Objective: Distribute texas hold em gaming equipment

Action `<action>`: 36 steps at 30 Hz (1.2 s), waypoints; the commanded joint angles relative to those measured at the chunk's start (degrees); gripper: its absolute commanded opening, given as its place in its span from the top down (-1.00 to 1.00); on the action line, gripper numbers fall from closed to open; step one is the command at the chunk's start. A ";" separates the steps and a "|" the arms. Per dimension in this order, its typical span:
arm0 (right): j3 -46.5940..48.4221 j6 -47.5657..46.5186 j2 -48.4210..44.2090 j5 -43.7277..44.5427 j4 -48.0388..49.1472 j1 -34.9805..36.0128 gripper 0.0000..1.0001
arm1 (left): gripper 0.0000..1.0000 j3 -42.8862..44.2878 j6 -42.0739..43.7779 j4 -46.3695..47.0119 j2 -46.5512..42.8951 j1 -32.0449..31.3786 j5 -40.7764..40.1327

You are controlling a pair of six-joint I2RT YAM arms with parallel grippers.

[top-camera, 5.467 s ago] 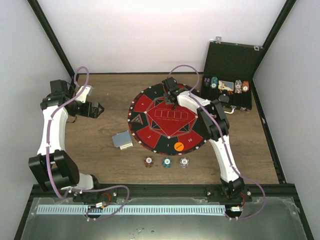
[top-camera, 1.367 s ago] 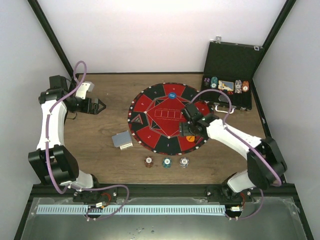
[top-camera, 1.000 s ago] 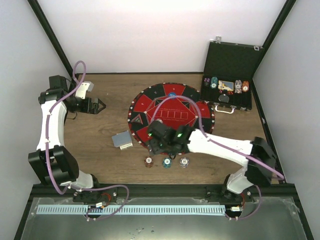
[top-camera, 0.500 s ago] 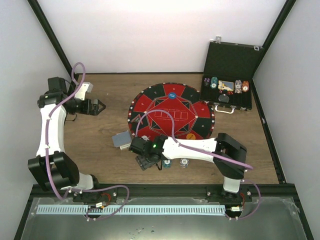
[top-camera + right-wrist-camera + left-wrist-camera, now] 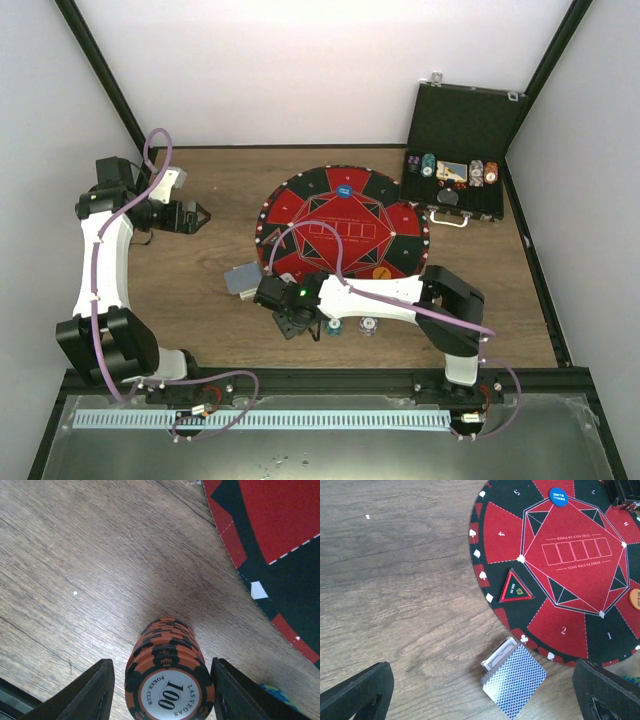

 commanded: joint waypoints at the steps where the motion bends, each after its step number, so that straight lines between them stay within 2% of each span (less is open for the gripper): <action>1: 2.21 0.64 0.14 1.50 -0.86 0.45 -0.06 | -1.00 0.24 0.62 0.24 -1.04 0.28 -0.02; 6: 1.98 0.63 0.28 1.85 -0.82 0.49 0.03 | -1.00 0.63 0.58 0.17 -0.96 0.27 -0.17; 18: 1.82 0.16 0.74 2.23 -0.74 0.43 0.03 | -1.00 0.91 0.75 0.09 -0.73 0.31 -0.32; 22: 1.26 0.17 0.66 1.62 -0.30 0.46 -0.08 | -1.00 0.91 0.88 0.22 -0.69 0.33 -0.27; 36: 0.78 0.33 0.96 1.22 0.40 0.44 0.00 | -1.00 1.08 1.15 0.15 -1.02 0.36 -0.60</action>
